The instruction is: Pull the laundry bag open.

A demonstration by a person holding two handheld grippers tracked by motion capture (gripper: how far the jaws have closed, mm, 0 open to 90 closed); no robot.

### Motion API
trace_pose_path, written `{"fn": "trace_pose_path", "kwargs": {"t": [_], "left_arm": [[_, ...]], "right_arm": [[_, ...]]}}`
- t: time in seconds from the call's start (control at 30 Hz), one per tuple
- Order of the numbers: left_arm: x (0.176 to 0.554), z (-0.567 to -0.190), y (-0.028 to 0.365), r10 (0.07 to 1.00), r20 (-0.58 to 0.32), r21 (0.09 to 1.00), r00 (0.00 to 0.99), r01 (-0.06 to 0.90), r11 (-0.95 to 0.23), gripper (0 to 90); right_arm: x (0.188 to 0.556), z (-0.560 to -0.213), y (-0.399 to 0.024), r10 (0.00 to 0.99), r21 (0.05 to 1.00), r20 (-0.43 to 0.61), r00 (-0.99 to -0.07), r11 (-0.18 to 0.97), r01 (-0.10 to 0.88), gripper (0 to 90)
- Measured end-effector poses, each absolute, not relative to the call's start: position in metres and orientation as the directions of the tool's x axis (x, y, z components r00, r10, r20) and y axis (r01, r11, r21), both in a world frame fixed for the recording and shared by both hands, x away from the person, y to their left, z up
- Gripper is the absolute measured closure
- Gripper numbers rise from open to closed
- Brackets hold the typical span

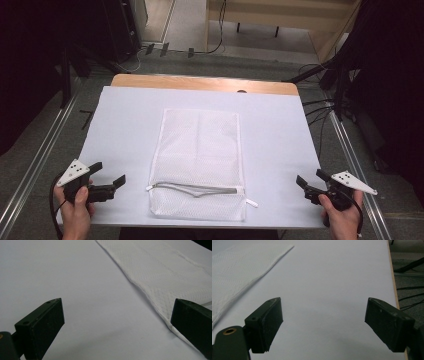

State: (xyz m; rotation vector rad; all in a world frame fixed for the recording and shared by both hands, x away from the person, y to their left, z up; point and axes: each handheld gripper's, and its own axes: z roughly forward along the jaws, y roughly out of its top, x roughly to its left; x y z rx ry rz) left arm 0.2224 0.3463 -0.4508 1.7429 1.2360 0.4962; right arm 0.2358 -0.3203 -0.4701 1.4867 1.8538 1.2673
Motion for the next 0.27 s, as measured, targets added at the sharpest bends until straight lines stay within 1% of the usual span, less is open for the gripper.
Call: {"fn": "trace_pose_path", "kwargs": {"t": [0.27], "left_arm": [[0.2224,-0.4495,0.3462,0.892,-0.165,0.852,0.421,0.516,-0.086,0.0]], "right_arm": [[0.2362,-0.47,-0.3193,0.93,0.855,0.187,-0.318,0.005,0.518,15.4]]}}
